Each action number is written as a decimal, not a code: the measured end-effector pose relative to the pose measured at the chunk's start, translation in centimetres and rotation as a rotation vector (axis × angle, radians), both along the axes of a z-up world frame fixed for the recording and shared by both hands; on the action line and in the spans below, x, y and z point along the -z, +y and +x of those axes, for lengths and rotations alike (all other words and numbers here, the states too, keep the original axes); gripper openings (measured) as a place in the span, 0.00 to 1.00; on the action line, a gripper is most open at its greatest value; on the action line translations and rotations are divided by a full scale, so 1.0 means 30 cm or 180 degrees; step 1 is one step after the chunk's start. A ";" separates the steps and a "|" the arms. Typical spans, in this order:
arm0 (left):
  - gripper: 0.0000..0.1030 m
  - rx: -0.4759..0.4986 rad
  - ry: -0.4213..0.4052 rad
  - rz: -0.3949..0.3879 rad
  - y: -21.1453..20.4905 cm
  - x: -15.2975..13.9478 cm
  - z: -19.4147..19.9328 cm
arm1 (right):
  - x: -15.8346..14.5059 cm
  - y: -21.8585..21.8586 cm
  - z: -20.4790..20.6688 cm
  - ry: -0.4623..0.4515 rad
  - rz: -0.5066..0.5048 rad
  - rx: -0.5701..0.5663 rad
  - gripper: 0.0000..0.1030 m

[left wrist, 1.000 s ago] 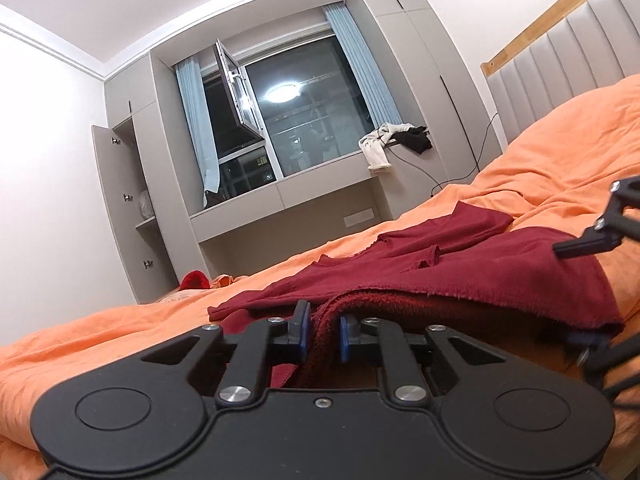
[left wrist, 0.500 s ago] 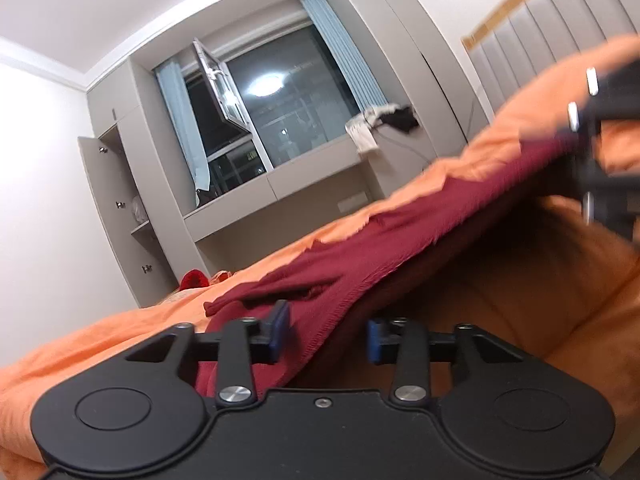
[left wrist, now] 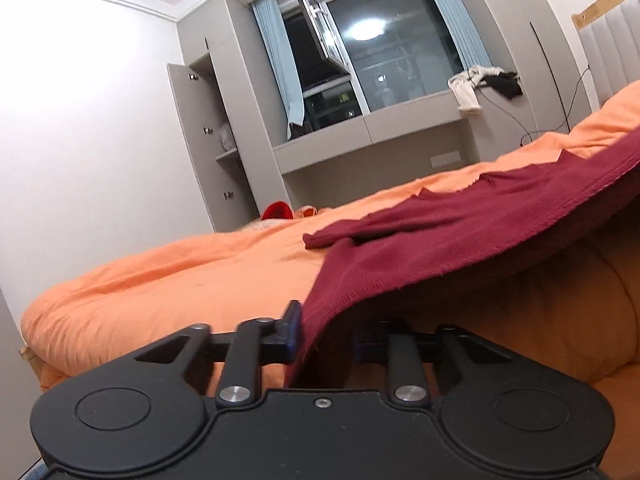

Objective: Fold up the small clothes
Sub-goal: 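Carry the hem up and over toward the collar with both tools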

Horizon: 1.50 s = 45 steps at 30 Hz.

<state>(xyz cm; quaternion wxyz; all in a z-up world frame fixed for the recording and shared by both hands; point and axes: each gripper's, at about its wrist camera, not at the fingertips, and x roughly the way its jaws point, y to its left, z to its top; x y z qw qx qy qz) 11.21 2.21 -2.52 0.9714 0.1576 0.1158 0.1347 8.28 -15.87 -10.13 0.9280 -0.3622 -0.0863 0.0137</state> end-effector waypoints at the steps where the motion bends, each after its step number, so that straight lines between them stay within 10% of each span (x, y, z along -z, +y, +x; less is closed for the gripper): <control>1: 0.11 0.0010 -0.0041 0.0004 0.001 -0.005 -0.012 | -0.002 0.008 0.009 0.0010 -0.0016 -0.0002 0.05; 18: 0.07 0.0537 -0.1267 0.0240 -0.019 -0.293 -0.384 | -0.247 -0.098 -0.167 -0.0601 -0.0533 -0.0120 0.05; 26: 0.08 0.0775 -0.1265 0.0121 -0.034 -0.349 -0.518 | -0.285 -0.117 -0.224 -0.0516 -0.0499 -0.0301 0.05; 36: 0.08 0.0696 -0.1256 0.0132 -0.047 -0.425 -0.171 | -0.366 -0.113 0.126 -0.0555 -0.0665 -0.0408 0.05; 45: 0.09 0.0723 -0.0696 -0.0410 -0.002 -0.450 0.360 | -0.358 -0.098 0.650 -0.0193 -0.0715 -0.0271 0.08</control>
